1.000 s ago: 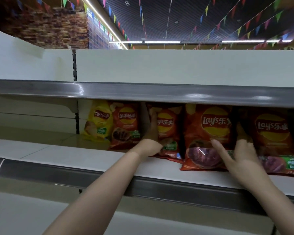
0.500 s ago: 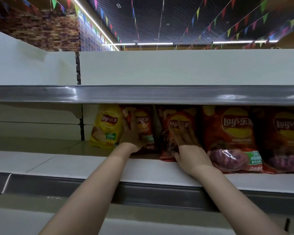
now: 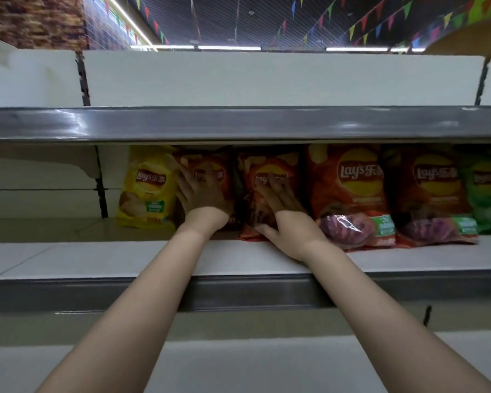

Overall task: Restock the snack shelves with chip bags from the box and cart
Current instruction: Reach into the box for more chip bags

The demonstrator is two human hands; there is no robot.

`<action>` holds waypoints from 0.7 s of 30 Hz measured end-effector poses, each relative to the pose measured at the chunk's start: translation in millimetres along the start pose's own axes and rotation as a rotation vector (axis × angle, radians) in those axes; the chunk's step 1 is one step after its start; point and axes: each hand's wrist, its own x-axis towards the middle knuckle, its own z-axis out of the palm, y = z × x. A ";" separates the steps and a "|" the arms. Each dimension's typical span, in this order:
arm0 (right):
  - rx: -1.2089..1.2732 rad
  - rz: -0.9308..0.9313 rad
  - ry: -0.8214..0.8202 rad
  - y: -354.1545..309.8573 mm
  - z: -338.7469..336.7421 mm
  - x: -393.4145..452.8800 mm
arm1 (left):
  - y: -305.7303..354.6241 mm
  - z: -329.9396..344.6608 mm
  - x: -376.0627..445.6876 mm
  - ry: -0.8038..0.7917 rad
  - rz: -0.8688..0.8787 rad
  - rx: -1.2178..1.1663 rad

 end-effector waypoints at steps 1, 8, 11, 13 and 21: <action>0.074 0.026 0.040 -4.4 -3.7 -5.0 | 9.6 -4.9 -14.0 -0.015 0.038 -0.075; 0.607 -0.266 0.417 9.3 -31.7 -88.8 | 69.2 7.3 -125.6 0.147 0.502 -0.704; 0.680 -0.216 0.382 46.0 -53.3 -130.3 | 113.4 31.3 -164.4 0.063 0.574 -0.805; 0.668 -0.141 0.432 80.4 -67.7 -154.9 | 148.6 50.0 -179.6 -0.015 0.627 -0.839; 0.612 0.299 0.507 250.3 -136.0 -294.8 | 329.7 149.9 -284.9 -0.486 0.783 -0.968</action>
